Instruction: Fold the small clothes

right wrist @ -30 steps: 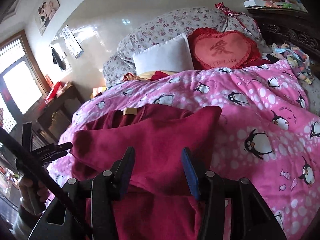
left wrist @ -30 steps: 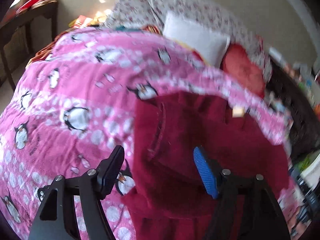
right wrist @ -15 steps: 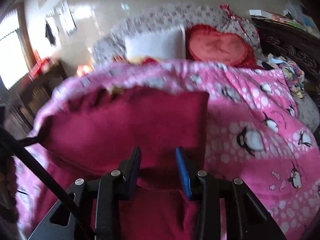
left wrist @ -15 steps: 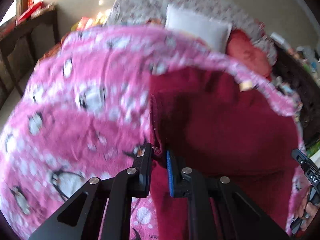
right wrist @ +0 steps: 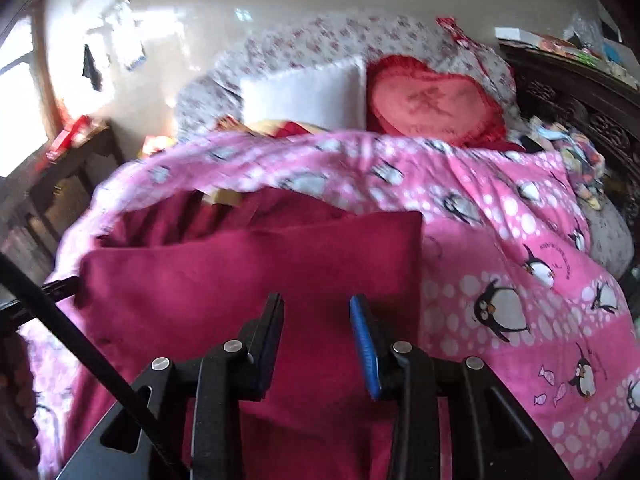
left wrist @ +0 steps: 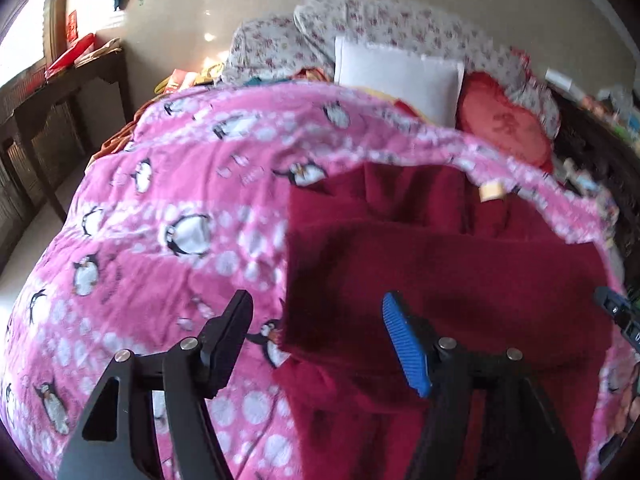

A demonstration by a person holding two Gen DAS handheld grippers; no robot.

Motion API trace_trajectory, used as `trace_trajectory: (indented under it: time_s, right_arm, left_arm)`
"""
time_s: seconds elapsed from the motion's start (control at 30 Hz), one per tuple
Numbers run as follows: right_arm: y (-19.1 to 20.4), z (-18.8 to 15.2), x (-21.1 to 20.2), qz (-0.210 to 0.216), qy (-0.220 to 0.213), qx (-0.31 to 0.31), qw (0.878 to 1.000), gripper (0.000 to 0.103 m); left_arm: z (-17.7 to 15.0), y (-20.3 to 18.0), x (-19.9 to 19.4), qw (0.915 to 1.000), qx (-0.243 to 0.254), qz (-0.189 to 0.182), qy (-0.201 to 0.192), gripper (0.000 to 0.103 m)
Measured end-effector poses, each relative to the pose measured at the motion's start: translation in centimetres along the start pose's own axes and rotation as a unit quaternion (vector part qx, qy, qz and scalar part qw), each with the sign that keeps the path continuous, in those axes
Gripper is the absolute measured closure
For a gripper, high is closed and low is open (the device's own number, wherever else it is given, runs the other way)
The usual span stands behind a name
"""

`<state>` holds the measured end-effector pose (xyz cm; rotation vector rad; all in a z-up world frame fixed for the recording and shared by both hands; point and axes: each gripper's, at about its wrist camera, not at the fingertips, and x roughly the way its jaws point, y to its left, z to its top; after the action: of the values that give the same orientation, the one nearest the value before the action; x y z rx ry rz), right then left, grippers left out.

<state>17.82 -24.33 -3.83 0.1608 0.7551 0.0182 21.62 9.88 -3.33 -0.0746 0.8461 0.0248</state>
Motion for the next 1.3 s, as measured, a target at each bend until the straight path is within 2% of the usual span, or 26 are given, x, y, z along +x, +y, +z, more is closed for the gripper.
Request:
trace_trajectory:
  time_s: [0.03, 0.13, 0.2, 0.37, 0.43, 0.53, 0.57, 0.6, 0.7, 0.77, 0.87, 0.97, 1.03, 1.1, 1.23, 1.3]
  right_arm:
    - [-0.4, -0.2, 1.2, -0.005, 0.013, 0.003, 1.0, 0.066]
    - [-1.7, -0.2, 2.4, 0.014, 0.005, 0.026, 1.0, 0.063]
    - [-2.2, 0.2, 2.4, 0.027, 0.012, 0.036, 0.999, 0.063]
    - [-1.9, -1.1, -2.4, 0.029, -0.007, 0.017, 0.999, 0.063]
    - [-1.7, -2.4, -3.4, 0.012, -0.002, 0.011, 1.0, 0.062]
    - [-1.9, -3.8, -1.0, -0.02, 0.038, 0.004, 0.999, 0.061]
    - [-1.9, -4.0, 0.0, -0.03, 0.041, -0.003, 0.999, 0.058]
    - [-2.0, -3.9, 0.0, -0.035, 0.038, -0.003, 0.999, 0.05]
    - [-2.9, -3.8, -3.1, 0.006, 0.024, 0.045, 0.999, 0.051]
    - [-3.1, -4.2, -5.8, 0.018, 0.005, 0.048, 0.999, 0.051]
    - [-2.6, -5.7, -9.4, 0.035, -0.004, 0.04, 0.999, 0.051]
    - [-2.6, -8.0, -12.6, 0.078, 0.013, 0.055, 0.995, 0.045]
    - [-2.6, -9.7, -14.1, 0.099, 0.022, 0.061, 0.993, 0.038]
    - [-2.5, -12.0, -15.5, 0.116, 0.035, 0.062, 0.991, 0.036]
    - [-2.6, -15.7, -16.8, 0.131, 0.06, 0.067, 0.987, 0.034]
    - [-3.0, -17.8, -16.9, 0.131, 0.075, 0.073, 0.986, 0.033]
  left_arm:
    - [-0.1, -0.3, 1.3, 0.9999, 0.004, 0.006, 0.013, 0.036]
    - [-0.4, 0.0, 4.4, 0.9986, -0.01, 0.003, 0.051, 0.034]
    - [-0.4, 0.5, 4.7, 0.9982, -0.023, -0.003, 0.056, 0.03]
    - [-1.2, 1.6, 1.8, 0.9985, -0.02, -0.007, 0.05, 0.03]
    - [-1.9, 1.9, 0.6, 0.9988, -0.012, -0.002, 0.046, 0.029]
    - [-2.6, 2.0, -0.1, 0.9981, -0.001, 0.015, 0.06, 0.029]
    - [-2.7, 2.2, -0.4, 0.9976, -0.001, 0.018, 0.067, 0.029]
    - [-3.0, 2.5, -1.5, 0.9973, -0.001, 0.015, 0.071, 0.029]
    - [-3.6, 3.6, -5.1, 0.998, 0.005, 0.005, 0.062, 0.029]
    - [-4.1, 4.4, -7.0, 0.9979, 0.006, 0.0, 0.064, 0.028]
    - [-5.4, 5.8, -10.0, 0.9961, -0.003, -0.036, 0.081, 0.027]
    - [-7.3, 6.4, -12.0, 0.9931, -0.013, -0.068, 0.094, 0.022]
    - [-8.7, 6.5, -13.1, 0.9924, -0.011, -0.075, 0.098, 0.019]
    - [-10.5, 6.5, -13.7, 0.991, -0.01, -0.083, 0.104, 0.017]
    - [-14.1, 6.3, -13.9, 0.9858, -0.017, -0.103, 0.132, 0.016]
    - [-15.7, 6.0, -13.9, 0.9859, -0.011, -0.099, 0.134, 0.016]
